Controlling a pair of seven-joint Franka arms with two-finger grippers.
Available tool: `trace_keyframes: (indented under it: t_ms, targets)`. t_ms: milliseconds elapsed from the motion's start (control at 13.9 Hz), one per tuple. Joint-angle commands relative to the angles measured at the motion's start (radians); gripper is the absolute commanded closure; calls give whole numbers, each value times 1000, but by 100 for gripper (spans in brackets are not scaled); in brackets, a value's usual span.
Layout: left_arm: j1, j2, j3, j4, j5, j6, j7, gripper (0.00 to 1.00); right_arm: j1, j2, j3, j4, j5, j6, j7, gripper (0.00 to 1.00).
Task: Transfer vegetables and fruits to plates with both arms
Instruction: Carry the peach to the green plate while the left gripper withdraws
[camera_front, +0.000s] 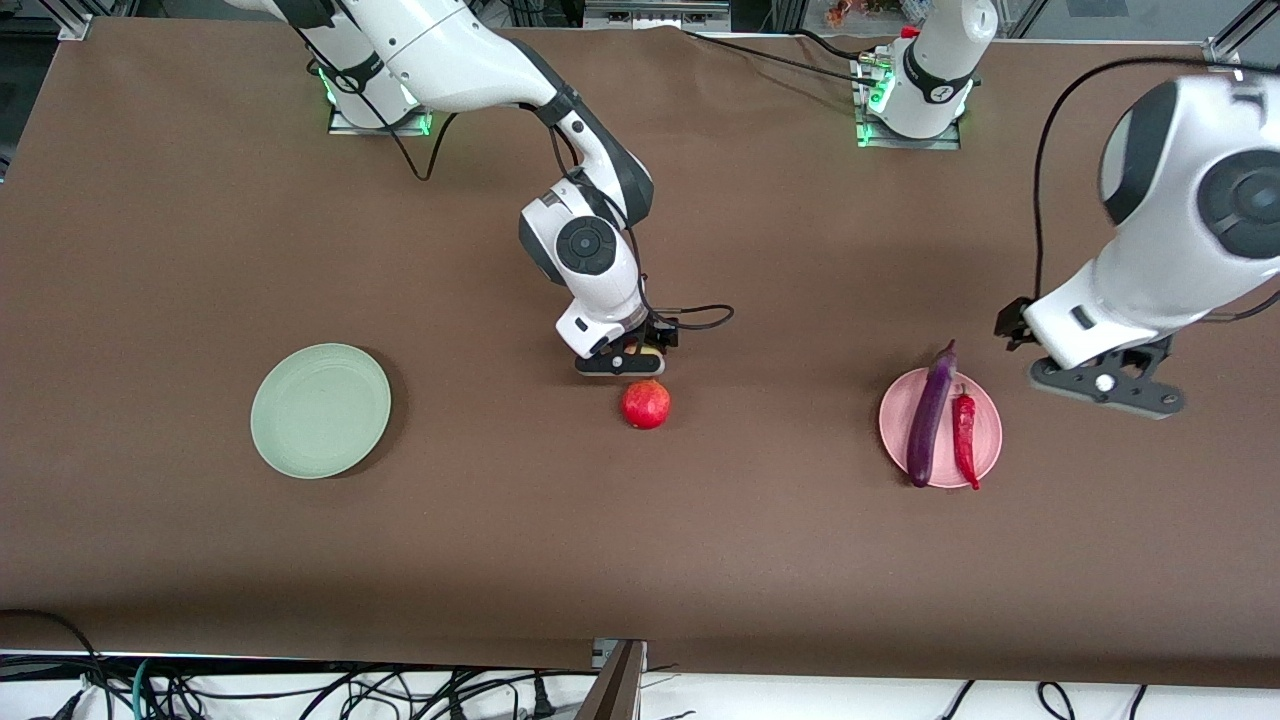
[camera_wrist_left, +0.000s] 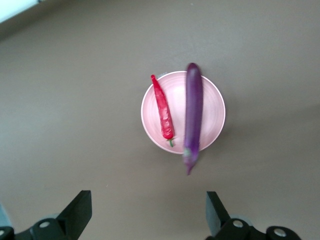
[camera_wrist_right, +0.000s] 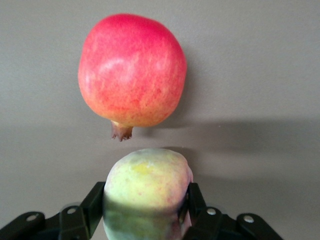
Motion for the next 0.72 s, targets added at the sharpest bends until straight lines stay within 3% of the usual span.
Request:
trace_keyframes:
  t_ms: [0,144,360,432,504,576,648]
  targets:
    - [-13,53,-3,177,-13,-57,-2,0,-43,-94,-6,3,6,-153,-49,69]
    - [4,65,0,188,-14,-59,7,0,-116,-149,-6,3,12,-268,-164,69]
    - [65,11,3,150,-128,-77,-3,0,-279,-186,-6,3,4,-397,-406,69]
    - [56,-60,19,70,-148,-70,-32,0,-340,-188,-8,3,3,-422,-510,69]
    - [9,-241,43,-165,-151,-38,-128,0,-433,-186,-21,3,-1,-448,-681,69]
    - [-33,-337,98,-304,-153,16,-157,0,-494,-183,-31,1,-4,-448,-774,69]
    - [-56,-358,135,-348,-163,53,-137,0,-552,-174,-34,3,-5,-445,-855,69]
